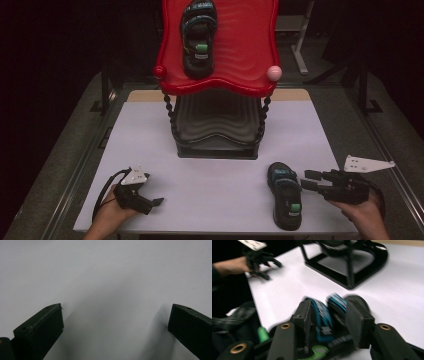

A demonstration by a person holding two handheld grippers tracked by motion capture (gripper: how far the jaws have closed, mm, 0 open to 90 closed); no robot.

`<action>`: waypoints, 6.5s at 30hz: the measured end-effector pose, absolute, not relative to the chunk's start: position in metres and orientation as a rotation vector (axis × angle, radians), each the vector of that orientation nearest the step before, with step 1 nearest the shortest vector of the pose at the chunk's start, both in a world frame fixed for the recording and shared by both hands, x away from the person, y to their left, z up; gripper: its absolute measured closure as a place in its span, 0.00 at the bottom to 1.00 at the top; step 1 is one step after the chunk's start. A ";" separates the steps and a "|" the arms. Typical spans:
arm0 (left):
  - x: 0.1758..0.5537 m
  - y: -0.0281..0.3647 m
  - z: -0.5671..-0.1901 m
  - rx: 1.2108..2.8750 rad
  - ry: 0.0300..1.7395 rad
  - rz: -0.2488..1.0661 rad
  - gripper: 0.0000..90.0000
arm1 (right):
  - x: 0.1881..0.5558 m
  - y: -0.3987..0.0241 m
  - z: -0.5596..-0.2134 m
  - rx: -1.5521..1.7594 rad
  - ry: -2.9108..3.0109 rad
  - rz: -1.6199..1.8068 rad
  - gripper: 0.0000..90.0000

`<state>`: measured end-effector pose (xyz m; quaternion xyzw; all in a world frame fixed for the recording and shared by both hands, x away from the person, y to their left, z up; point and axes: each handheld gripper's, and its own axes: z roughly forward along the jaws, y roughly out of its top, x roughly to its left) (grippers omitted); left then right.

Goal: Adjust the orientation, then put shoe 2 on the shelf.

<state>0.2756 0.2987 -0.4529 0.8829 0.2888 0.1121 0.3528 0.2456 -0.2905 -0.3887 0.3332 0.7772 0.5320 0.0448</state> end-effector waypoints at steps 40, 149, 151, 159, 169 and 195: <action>0.276 0.299 -0.453 2.283 0.747 0.290 0.00 | 0.268 -0.264 -0.410 0.866 2.564 1.636 0.74; 0.275 0.299 -0.453 2.285 0.744 0.292 0.00 | 0.384 -0.211 -0.042 0.439 2.274 1.714 0.75; 0.275 0.299 -0.453 2.286 0.743 0.292 0.00 | 0.390 -0.205 -0.041 0.434 2.280 1.709 0.75; 0.275 0.299 -0.453 2.284 0.744 0.293 0.00 | 0.418 -0.177 -0.039 0.402 2.306 1.688 0.75; 0.275 0.299 -0.453 2.286 0.743 0.291 0.00 | 0.453 -0.145 -0.049 0.379 2.363 1.647 0.75; 0.275 0.299 -0.453 2.281 0.746 0.294 0.00 | 0.472 -0.128 -0.070 0.307 2.383 1.589 0.75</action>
